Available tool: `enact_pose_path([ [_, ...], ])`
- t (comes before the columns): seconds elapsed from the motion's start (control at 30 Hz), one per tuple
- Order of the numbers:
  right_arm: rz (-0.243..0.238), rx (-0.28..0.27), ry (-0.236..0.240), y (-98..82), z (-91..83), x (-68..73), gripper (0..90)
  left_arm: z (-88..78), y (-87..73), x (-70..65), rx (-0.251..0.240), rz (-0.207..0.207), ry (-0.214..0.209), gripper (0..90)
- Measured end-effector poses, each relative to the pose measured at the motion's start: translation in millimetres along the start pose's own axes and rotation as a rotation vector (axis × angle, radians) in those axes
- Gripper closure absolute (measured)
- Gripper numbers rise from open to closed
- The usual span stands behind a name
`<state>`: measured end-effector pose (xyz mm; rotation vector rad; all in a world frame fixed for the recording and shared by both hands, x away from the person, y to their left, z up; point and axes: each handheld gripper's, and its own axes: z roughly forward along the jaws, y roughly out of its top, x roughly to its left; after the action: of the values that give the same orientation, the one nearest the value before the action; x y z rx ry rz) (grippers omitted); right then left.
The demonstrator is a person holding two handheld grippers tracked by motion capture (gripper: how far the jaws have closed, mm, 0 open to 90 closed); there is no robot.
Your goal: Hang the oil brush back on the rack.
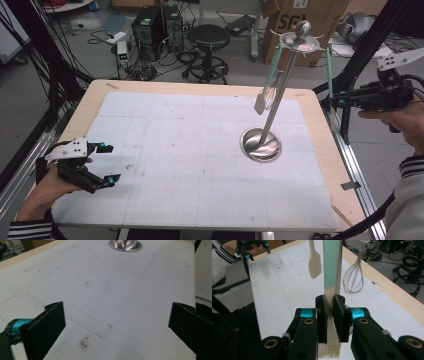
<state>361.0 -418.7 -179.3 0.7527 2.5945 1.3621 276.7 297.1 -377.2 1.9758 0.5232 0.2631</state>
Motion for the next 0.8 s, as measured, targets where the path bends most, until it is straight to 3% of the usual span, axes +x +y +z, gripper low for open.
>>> enact_pose_path([
  [0.33,0.015,-0.011,0.028,1.8,19.8,-2.8,79.7,-0.6,0.4,-0.4,0.001,0.001,-0.001,1.6],
  [0.57,0.004,-0.032,-0.009,-5.1,22.9,2.6,61.0,-0.4,2.2,-1.9,-0.004,0.011,-0.005,1.6],
  [0.8,0.023,-0.056,-0.035,-13.0,22.9,22.7,36.6,3.3,4.3,-6.4,-0.009,0.013,-0.014,1.6],
])
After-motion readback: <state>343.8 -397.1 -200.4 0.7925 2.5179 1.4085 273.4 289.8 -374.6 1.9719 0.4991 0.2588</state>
